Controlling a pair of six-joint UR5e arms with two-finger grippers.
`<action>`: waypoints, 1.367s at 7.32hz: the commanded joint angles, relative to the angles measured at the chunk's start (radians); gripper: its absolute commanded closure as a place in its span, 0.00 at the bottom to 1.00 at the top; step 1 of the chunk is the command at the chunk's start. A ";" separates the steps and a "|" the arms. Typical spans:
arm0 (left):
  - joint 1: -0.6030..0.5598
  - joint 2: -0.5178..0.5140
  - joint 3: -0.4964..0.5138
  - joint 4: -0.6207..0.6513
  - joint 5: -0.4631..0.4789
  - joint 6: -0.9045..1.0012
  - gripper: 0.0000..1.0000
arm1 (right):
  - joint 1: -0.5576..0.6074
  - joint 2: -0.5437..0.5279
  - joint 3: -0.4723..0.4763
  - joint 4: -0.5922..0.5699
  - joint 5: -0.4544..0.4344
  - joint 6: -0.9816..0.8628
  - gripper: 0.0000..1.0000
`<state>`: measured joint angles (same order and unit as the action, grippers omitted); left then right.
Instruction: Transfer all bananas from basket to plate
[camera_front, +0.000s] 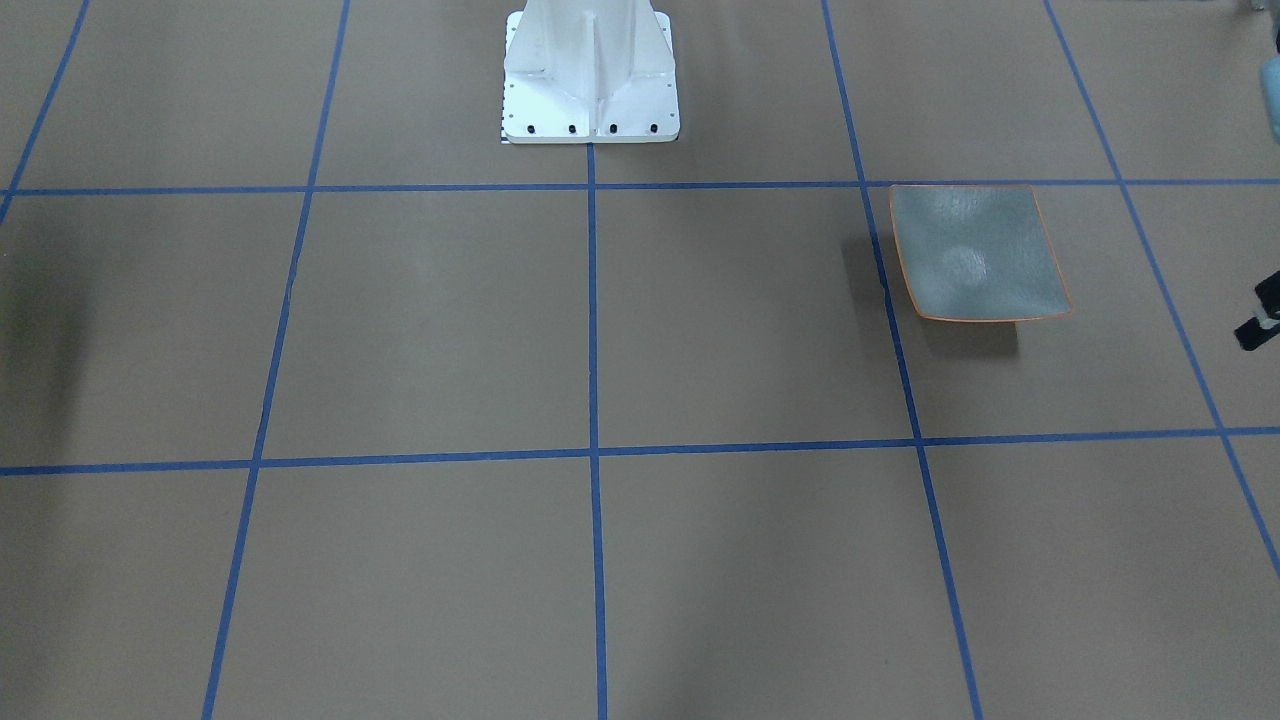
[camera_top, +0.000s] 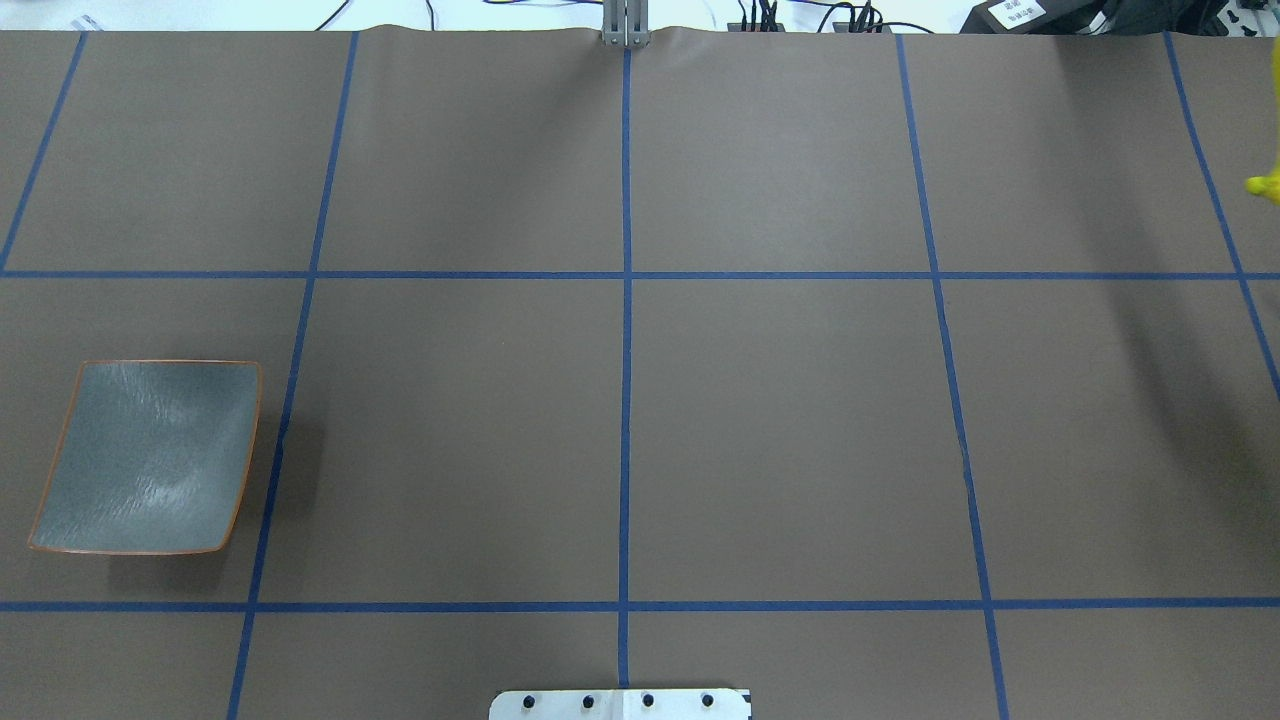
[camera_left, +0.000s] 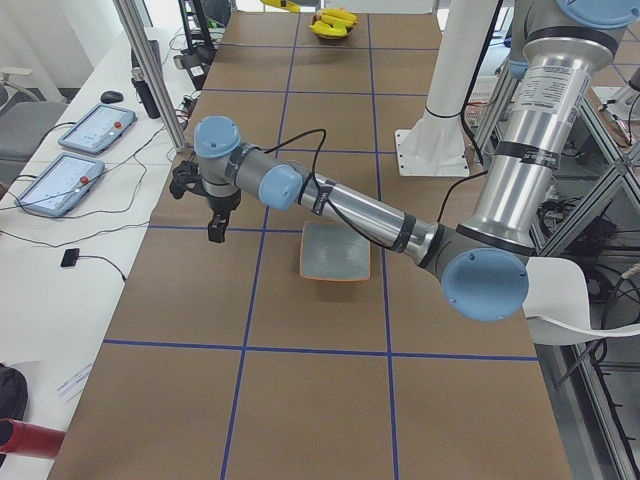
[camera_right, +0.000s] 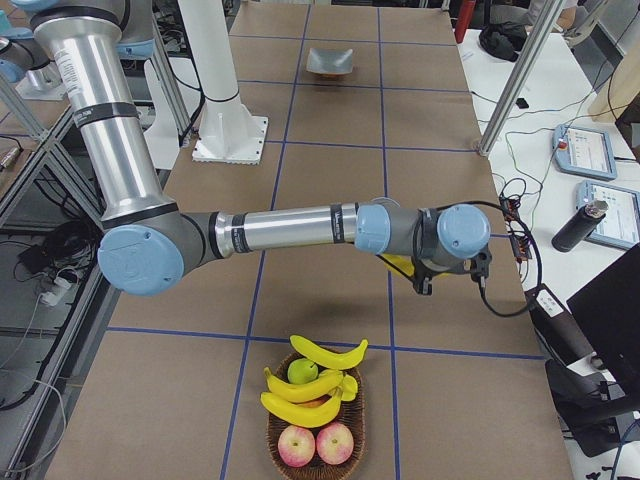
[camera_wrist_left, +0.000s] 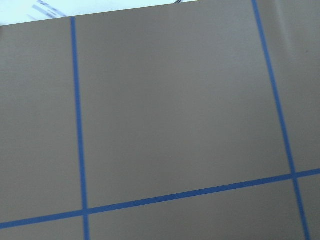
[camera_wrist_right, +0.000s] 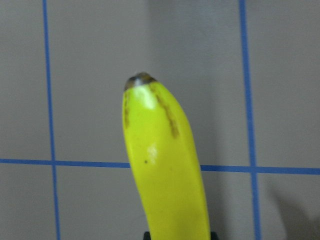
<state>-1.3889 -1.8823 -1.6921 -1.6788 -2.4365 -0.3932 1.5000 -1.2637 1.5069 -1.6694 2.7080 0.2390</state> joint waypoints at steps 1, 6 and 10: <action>0.135 -0.113 0.000 -0.036 -0.035 -0.215 0.00 | -0.163 0.035 0.120 0.191 0.015 0.436 1.00; 0.289 -0.199 0.029 -0.381 -0.032 -0.605 0.00 | -0.426 0.180 0.202 0.343 -0.140 0.868 1.00; 0.437 -0.297 0.026 -0.394 -0.035 -0.673 0.00 | -0.556 0.259 0.199 0.343 -0.145 0.852 1.00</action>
<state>-1.0040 -2.1503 -1.6645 -2.0698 -2.4707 -1.0467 0.9813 -1.0316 1.7076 -1.3270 2.5663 1.1019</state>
